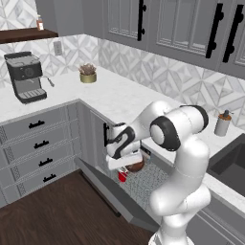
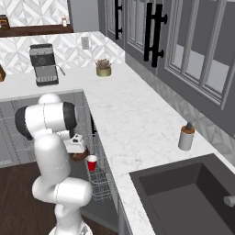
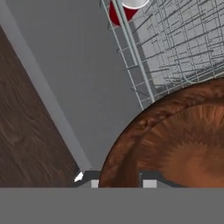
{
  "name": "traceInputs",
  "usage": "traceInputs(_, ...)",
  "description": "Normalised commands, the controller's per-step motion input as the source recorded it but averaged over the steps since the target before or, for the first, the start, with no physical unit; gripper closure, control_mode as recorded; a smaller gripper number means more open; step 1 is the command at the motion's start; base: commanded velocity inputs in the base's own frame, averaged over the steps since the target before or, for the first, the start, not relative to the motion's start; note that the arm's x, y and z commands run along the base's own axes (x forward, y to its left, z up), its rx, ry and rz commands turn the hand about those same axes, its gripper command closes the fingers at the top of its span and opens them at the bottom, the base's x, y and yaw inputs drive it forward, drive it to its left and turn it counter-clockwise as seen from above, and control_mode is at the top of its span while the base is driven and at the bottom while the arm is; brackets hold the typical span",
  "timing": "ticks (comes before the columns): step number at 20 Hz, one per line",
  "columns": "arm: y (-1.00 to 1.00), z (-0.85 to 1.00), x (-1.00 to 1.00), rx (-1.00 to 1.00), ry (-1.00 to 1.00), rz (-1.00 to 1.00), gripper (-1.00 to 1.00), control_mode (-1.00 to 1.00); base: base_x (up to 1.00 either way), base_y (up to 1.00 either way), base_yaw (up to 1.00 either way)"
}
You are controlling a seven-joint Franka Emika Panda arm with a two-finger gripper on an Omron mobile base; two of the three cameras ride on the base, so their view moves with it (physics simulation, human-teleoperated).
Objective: Pick up the cup and bowl from the counter, place them in the dishwasher, and close the dishwasher door.
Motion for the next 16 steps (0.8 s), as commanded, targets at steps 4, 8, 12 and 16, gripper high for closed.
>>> traceInputs(4,0.0,-0.36,0.13,-0.17,0.04,0.0,1.0,-1.0,0.0,0.0,0.0)
traceInputs(8,0.0,-0.37,0.11,-0.17,0.04,0.0,1.0,-1.0,0.0,0.0,0.0)
traceInputs(12,0.0,-0.36,0.11,-0.16,0.05,0.0,1.0,-1.0,0.0,0.0,0.0)
traceInputs(16,0.0,-0.28,0.14,-0.15,0.03,0.0,1.0,-1.0,0.0,0.0,0.0)
